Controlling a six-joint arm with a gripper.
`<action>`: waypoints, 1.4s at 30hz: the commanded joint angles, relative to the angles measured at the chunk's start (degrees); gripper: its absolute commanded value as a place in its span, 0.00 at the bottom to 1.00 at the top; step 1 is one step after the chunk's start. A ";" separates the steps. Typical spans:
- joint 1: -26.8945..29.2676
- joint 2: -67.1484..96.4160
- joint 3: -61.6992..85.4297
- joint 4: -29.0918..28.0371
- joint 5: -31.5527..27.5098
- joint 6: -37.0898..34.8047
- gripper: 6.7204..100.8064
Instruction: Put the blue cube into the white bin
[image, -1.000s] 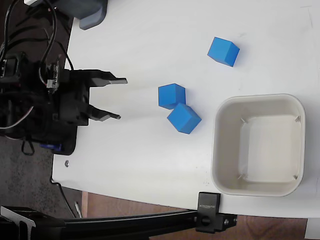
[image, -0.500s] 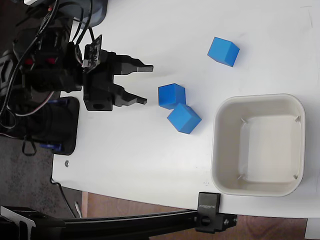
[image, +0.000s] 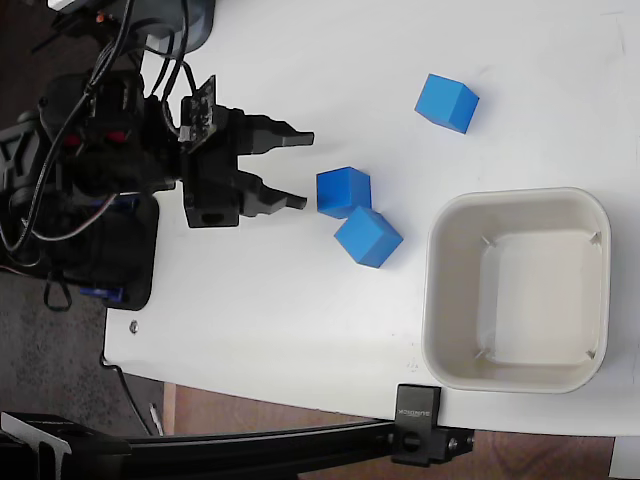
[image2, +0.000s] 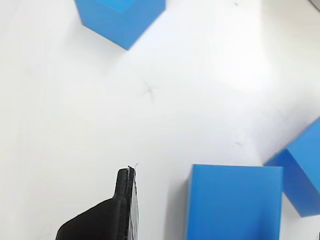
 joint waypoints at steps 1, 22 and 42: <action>0.88 -0.79 -2.02 -1.05 -0.79 0.00 0.99; 1.58 -6.06 -0.62 -7.29 -1.67 1.05 0.99; 2.11 -9.40 0.26 -11.43 -2.20 1.32 0.99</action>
